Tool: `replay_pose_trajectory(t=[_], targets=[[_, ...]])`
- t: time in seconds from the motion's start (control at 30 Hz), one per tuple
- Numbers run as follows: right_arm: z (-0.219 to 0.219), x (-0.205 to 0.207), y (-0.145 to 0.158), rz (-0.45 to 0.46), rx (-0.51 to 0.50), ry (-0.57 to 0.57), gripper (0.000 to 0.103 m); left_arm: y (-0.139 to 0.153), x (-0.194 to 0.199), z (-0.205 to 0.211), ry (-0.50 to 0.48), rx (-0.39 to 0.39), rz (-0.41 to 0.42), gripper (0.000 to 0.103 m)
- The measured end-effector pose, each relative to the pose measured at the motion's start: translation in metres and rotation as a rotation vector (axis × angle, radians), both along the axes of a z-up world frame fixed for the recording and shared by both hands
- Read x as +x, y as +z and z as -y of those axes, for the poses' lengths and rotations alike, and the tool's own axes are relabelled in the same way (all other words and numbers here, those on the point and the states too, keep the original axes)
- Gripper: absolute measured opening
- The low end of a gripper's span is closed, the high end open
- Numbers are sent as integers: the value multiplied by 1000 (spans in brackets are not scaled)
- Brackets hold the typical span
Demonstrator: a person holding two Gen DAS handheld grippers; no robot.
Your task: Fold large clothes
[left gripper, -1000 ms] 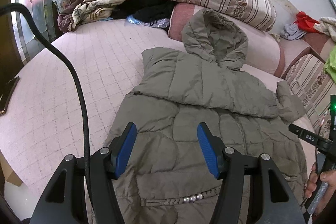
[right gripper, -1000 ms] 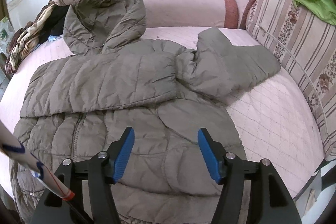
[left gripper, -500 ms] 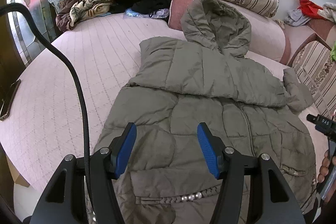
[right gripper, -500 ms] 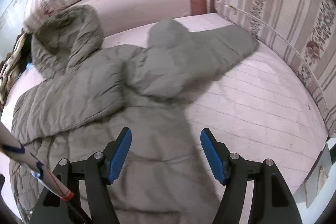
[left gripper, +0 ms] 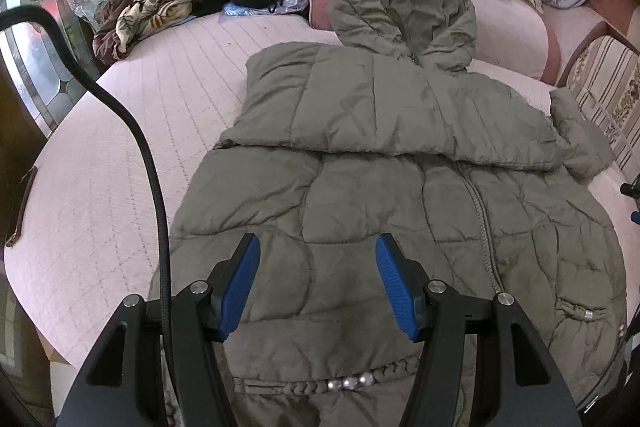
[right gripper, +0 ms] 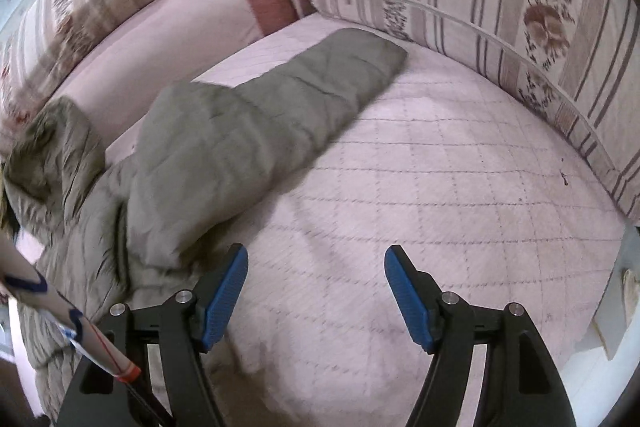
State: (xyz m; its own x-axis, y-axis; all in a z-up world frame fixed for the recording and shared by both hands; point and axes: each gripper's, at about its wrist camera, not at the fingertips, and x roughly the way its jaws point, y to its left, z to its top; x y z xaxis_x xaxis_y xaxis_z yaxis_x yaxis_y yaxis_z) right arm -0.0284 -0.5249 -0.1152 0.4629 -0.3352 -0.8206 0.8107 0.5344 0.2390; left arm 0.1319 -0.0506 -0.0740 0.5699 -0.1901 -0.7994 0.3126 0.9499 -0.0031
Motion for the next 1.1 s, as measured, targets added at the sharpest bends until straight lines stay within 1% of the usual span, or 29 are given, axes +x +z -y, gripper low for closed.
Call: replay_pose_trajectory(t=[0.17, 0.33, 0.4, 0.5, 0.6, 0.67, 0.83, 0.93, 0.97, 1.03, 1.07, 1.1], targets=[[27, -2, -14, 8, 45, -41, 76, -7, 2, 12, -12, 29, -13, 59], [43, -4, -25, 39, 85, -54, 77, -15, 5, 23, -24, 55, -26, 59], [53, -6, -31, 71, 114, -56, 79, -19, 6, 27, -28, 66, -32, 59], [73, -11, -43, 143, 188, -83, 79, -23, 7, 29, -30, 70, -38, 59], [98, -15, -57, 249, 280, -124, 79, -28, 8, 31, -31, 73, -35, 59], [116, -13, -61, 301, 304, -145, 79, -30, 9, 33, -30, 79, -30, 59], [150, 12, -64, 355, 342, -157, 80, -36, 10, 40, -35, 106, -3, 59], [169, 43, -71, 410, 395, -142, 80, -40, 11, 42, -37, 118, 10, 60], [175, 53, -73, 403, 394, -144, 80, -40, 11, 42, -36, 117, 13, 61], [182, 67, -74, 386, 360, -171, 80, -41, 13, 41, -35, 113, 20, 62], [184, 73, -73, 371, 342, -180, 75, -42, 14, 41, -34, 113, 22, 62], [185, 80, -70, 329, 320, -186, 50, -43, 14, 41, -34, 113, 21, 63]])
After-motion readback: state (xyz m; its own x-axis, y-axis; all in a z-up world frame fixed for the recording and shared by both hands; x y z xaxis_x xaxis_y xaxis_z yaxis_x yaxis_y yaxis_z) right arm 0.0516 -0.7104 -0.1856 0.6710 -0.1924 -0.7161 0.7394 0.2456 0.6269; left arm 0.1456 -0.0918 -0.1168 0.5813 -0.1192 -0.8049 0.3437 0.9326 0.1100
